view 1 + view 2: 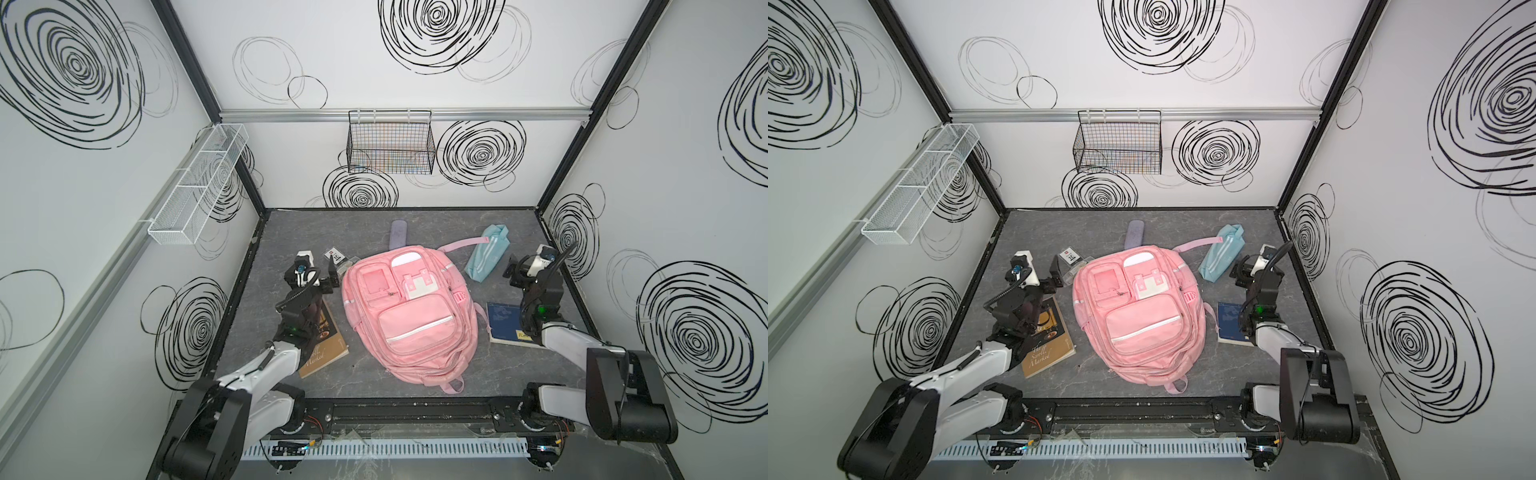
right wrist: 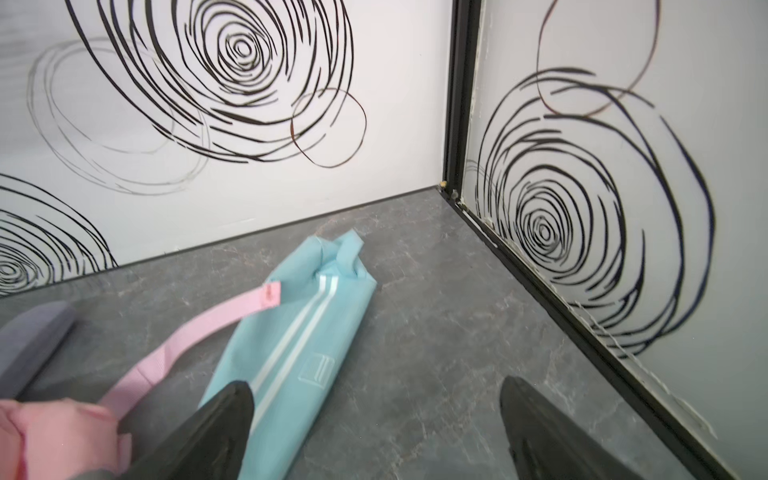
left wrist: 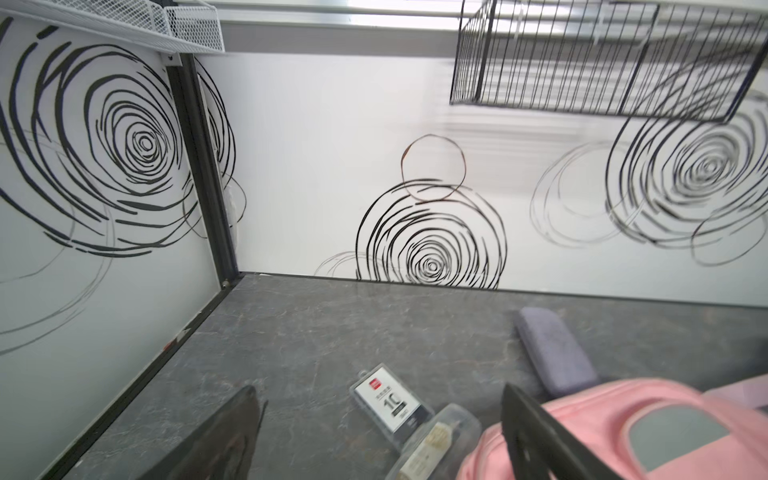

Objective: Pack the student bag
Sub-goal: 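Reach the left gripper to the backpack zipper while the right approaches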

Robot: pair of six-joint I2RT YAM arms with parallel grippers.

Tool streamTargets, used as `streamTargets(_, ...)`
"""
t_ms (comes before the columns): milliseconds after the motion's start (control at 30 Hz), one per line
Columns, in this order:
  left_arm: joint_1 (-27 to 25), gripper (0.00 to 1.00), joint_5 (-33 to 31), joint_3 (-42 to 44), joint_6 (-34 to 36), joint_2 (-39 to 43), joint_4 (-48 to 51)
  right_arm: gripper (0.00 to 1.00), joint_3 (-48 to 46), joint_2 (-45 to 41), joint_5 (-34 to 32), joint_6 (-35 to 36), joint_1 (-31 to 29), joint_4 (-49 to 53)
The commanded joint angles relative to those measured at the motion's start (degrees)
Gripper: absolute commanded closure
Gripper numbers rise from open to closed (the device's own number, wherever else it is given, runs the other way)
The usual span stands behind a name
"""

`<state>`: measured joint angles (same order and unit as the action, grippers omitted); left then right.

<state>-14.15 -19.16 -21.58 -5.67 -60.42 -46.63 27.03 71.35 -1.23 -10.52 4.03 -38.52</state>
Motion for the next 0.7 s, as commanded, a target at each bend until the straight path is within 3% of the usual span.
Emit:
streamTargets(0,-3.09,0.23,-0.84,-8.72,-10.46,2.96,21.83,0.13,5.4,-3.39,8.72,-5.42,0.28,19.97)
streamTargets(100,-9.55,0.24,3.06,-17.48,-10.63,2.22,33.77,0.18,4.05,-8.04,19.88,-8.71,-0.26,22.86)
streamTargets(233,-17.51,0.23,7.55,-24.76,-8.94,-0.37,44.82,0.3,-2.66,-13.23,26.82,-14.41,-3.0,23.76)
streamTargets(433,-23.58,0.28,18.16,-28.98,-12.79,-8.3,49.56,0.33,-8.11,-13.26,29.32,-16.65,-10.62,25.85)
streamTargets(533,-27.19,0.29,18.92,-31.53,-13.44,-14.48,50.97,0.39,-10.19,-10.91,32.36,-18.81,-11.28,23.33)
streamTargets(667,-29.62,0.26,20.21,-36.91,-14.65,-23.8,54.96,0.37,-9.22,-6.91,34.28,-19.53,-12.06,25.45)
